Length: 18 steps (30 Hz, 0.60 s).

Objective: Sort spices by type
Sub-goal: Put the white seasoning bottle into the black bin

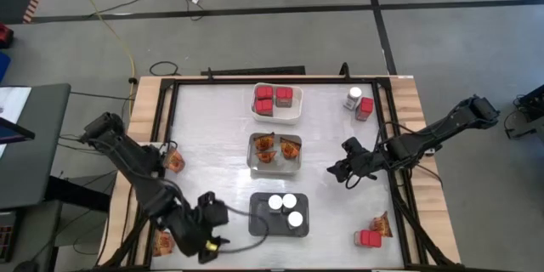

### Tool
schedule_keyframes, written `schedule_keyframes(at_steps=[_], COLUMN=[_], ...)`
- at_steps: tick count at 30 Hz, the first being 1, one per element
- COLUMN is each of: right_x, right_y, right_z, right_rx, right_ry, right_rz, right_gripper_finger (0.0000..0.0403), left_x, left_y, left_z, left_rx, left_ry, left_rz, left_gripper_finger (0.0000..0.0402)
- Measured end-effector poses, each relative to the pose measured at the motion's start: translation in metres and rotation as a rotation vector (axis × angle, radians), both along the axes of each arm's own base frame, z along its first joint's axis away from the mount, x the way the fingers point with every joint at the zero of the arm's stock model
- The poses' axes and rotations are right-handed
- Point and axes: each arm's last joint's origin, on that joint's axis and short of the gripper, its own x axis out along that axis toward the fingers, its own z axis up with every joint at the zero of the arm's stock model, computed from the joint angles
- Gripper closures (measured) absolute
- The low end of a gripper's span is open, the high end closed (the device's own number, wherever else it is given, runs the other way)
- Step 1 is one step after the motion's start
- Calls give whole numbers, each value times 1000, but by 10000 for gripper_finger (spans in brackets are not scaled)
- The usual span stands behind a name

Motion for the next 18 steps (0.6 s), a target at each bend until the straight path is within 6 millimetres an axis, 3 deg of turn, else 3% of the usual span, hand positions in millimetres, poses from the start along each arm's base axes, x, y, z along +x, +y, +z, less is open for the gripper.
schedule_keyframes(at_steps=[7,18], right_x=[0,0], right_y=[0,0], right_z=[0,0], right_rx=[-4,16], right_ry=[1,-2], right_rz=[4,-18], right_gripper_finger=[117,117], left_x=[2,-10], left_y=[-28,-43], left_z=[-34,-48], left_rx=[20,110], left_ry=[130,189], left_rz=[-127,-315], left_gripper_finger=[143,143])
